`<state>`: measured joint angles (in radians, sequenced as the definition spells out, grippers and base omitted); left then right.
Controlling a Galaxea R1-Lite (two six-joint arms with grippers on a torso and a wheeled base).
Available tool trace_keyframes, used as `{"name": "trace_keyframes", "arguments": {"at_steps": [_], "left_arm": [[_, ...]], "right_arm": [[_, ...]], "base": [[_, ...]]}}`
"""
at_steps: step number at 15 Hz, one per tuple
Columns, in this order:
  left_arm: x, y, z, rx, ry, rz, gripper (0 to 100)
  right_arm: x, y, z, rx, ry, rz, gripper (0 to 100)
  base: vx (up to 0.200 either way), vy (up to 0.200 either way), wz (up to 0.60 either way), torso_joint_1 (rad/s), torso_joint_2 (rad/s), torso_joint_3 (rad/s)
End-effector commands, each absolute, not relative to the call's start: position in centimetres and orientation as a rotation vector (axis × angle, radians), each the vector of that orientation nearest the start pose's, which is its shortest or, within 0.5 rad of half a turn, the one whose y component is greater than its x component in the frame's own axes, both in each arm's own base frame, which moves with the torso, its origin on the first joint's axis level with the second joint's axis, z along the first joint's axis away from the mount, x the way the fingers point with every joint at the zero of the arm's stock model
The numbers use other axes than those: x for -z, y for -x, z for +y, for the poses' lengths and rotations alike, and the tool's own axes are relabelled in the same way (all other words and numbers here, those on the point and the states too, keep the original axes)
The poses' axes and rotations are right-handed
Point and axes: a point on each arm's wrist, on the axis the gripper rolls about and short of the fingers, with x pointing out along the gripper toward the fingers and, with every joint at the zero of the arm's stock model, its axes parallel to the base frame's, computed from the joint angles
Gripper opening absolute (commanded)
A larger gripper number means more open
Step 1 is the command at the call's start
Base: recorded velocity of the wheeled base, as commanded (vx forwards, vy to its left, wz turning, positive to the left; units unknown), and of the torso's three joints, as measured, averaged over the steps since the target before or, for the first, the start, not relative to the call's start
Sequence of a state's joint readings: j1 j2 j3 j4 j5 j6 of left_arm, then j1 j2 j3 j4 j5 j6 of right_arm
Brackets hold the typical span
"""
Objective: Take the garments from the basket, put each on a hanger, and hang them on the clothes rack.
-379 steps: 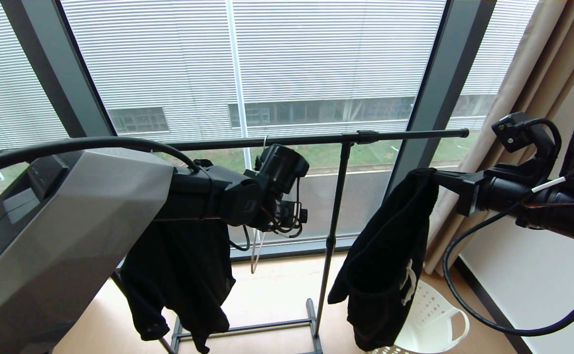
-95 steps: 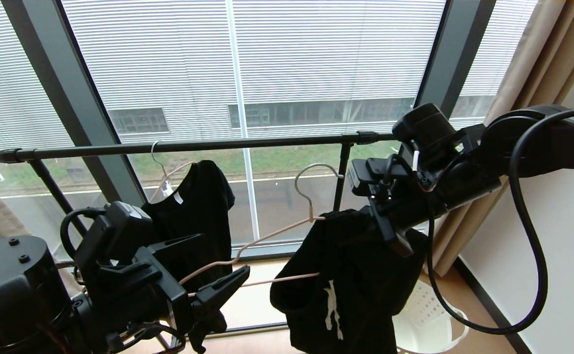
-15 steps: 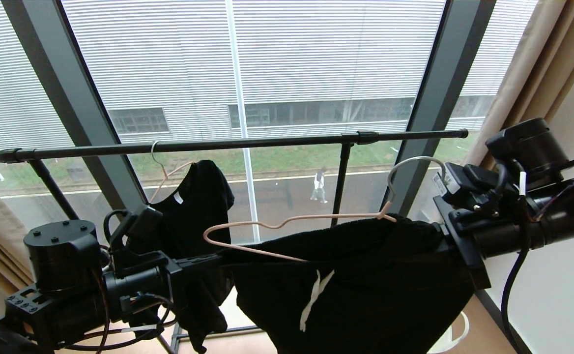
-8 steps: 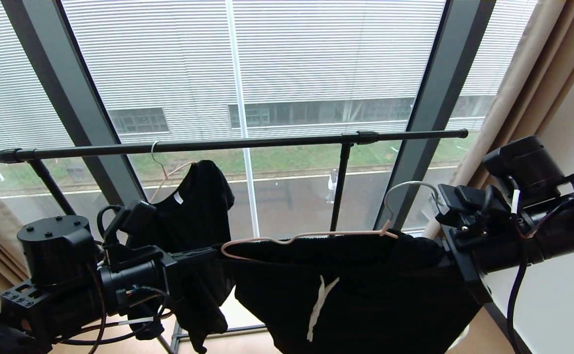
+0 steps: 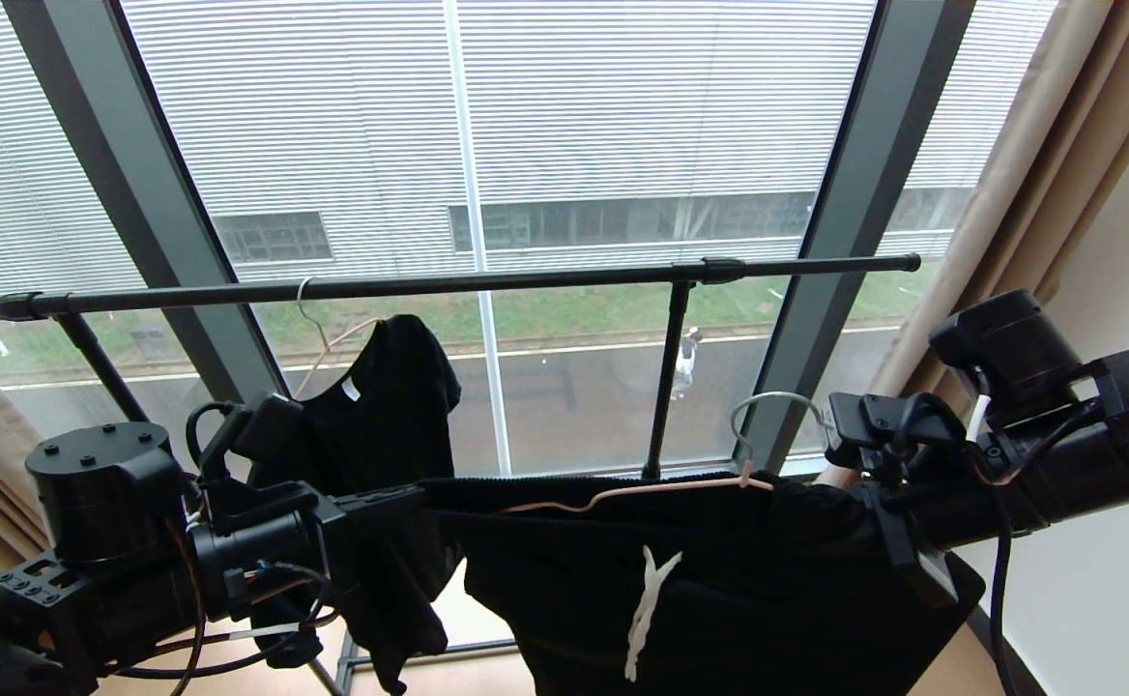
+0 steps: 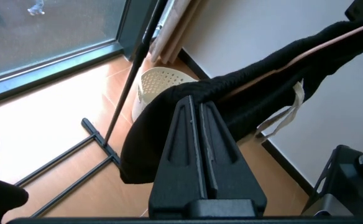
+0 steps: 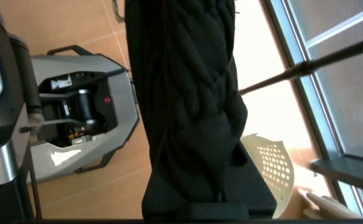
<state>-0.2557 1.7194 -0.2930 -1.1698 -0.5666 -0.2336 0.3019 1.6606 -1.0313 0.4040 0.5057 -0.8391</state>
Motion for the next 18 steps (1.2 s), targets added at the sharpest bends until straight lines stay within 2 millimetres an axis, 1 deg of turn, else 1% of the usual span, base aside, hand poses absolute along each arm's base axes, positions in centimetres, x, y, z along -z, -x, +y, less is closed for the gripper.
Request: {"name": "trace_keyframes", "arguments": {"at_steps": [1,6,7,8,10,11,12,14,15,16,18], "left_arm": [[-11.2,-22.8,-7.2,0.786,0.259,0.343,0],[-11.9,-22.3,-7.2,0.795,0.248,0.316,0],[-12.1,-22.1,-7.1,0.798,0.231,0.304,0],[-12.1,-22.0,-7.1,0.801,0.219,0.304,0],[-12.4,-21.4,-7.0,0.806,0.154,0.308,0],[-12.9,-21.1,-7.1,0.81,0.142,0.313,0],[-13.5,-20.8,-7.3,0.808,0.127,0.337,0],[-14.3,-20.5,-7.6,0.765,0.093,0.382,0],[-14.7,-20.7,-7.8,0.752,0.063,0.396,0],[-15.4,-21.0,-8.5,0.738,0.003,0.424,0],[-16.6,-21.4,-9.7,0.707,-0.064,0.443,0]], "right_arm": [[-16.2,-25.6,9.2,-1.128,0.609,0.696,0],[-15.4,-26.0,9.5,-1.123,0.617,0.697,0],[-14.7,-26.3,9.8,-1.124,0.62,0.681,0],[-14.5,-26.4,10.0,-1.127,0.624,0.666,0],[-13.3,-26.2,10.6,-1.136,0.636,0.635,0],[-13.1,-26.5,11.0,-1.136,0.644,0.623,0],[-13.1,-26.3,11.7,-1.147,0.658,0.611,0],[-13.2,-26.3,11.8,-1.145,0.656,0.611,0],[-13.3,-26.4,11.8,-1.142,0.656,0.606,0],[-13.4,-27.0,12.0,-1.136,0.647,0.601,0],[-12.5,-28.1,12.5,-1.125,0.629,0.608,0]], "base": [[0.0,0.0,0.0,0.0,0.0,0.0],[0.0,0.0,0.0,0.0,0.0,0.0],[0.0,0.0,0.0,0.0,0.0,0.0],[0.0,0.0,0.0,0.0,0.0,0.0],[0.0,0.0,0.0,0.0,0.0,0.0],[0.0,0.0,0.0,0.0,0.0,0.0],[0.0,0.0,0.0,0.0,0.0,0.0],[0.0,0.0,0.0,0.0,0.0,0.0],[0.0,0.0,0.0,0.0,0.0,0.0],[0.0,0.0,0.0,0.0,0.0,0.0],[0.0,0.0,0.0,0.0,0.0,0.0]]}}
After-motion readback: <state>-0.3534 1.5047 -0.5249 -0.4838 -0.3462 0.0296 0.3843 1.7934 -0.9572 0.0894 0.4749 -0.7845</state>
